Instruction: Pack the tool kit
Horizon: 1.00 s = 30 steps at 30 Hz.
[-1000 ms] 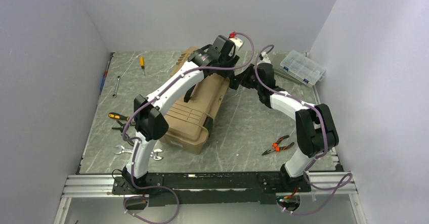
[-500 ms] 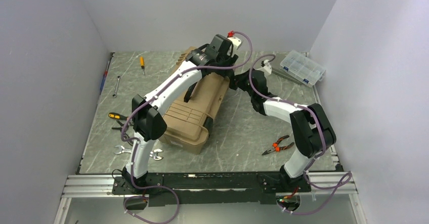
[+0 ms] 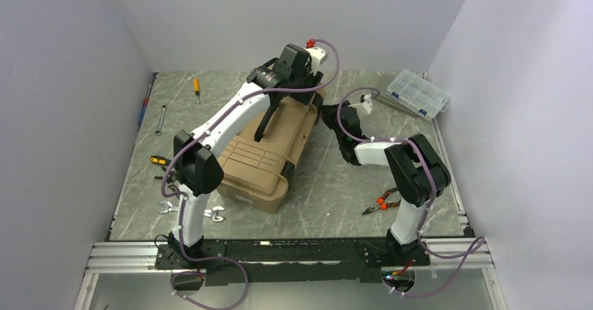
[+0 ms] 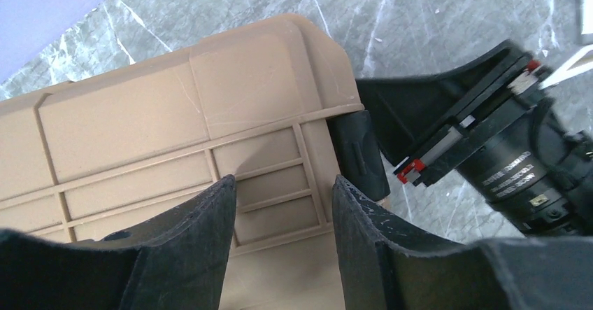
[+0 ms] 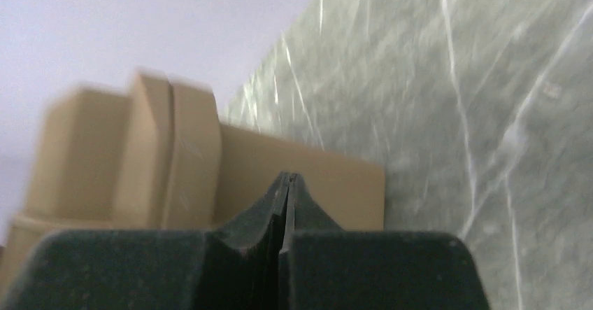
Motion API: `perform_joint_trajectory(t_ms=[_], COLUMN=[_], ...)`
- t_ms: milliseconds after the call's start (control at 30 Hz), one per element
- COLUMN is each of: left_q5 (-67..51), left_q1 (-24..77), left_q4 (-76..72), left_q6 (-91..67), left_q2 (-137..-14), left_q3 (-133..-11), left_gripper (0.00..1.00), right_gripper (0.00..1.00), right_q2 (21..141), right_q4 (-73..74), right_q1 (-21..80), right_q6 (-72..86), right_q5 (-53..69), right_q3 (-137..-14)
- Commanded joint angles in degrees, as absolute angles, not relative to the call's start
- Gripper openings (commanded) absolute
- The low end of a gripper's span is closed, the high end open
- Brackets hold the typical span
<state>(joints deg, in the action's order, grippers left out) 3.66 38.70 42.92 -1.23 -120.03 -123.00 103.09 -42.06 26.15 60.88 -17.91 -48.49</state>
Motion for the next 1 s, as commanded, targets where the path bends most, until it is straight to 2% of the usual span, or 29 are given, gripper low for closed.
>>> perform_joint_trajectory(t_ms=[0,267,500,567,733,833,967], left_q5=[-3.93,-4.72,-2.98,-2.92,-1.85,-1.36,-0.17], left_q1=[38.01,37.41,37.43,37.54,38.33,38.5,38.82], left_q4=[53.03,52.96,54.82,55.34,54.47,52.64,48.73], left_q6=[-4.47,-4.31,-3.62,-3.4,-2.12,-2.13,-2.21], left_q2=[-129.79,-129.27,-128.11,-127.5,-123.65,-119.26,-109.59], left_q3=[-116.28,-115.38,-120.11,-122.06,-127.65,-128.75,-124.11], left_gripper=[0.56,0.55,0.6,0.65,0.87,0.94,0.99], right_gripper=[0.0,0.0,0.0,0.0,0.0,0.0,0.25], right_q2=[106.8,106.32,94.19,90.11,79.84,73.23,65.84], right_q4=[-35.99,-38.92,-30.04,-27.53,-20.84,-17.64,-10.89], right_q1=[34.17,34.98,32.11,31.19,29.88,29.22,28.86], right_q6=[61.61,62.94,58.84,56.52,49.19,43.71,36.52], right_q5=[-6.85,-5.11,-10.03,-10.86,-12.71,-11.93,-10.3], right_q3=[-46.09,-45.45,-41.74,-40.96,-39.9,-39.92,-41.65])
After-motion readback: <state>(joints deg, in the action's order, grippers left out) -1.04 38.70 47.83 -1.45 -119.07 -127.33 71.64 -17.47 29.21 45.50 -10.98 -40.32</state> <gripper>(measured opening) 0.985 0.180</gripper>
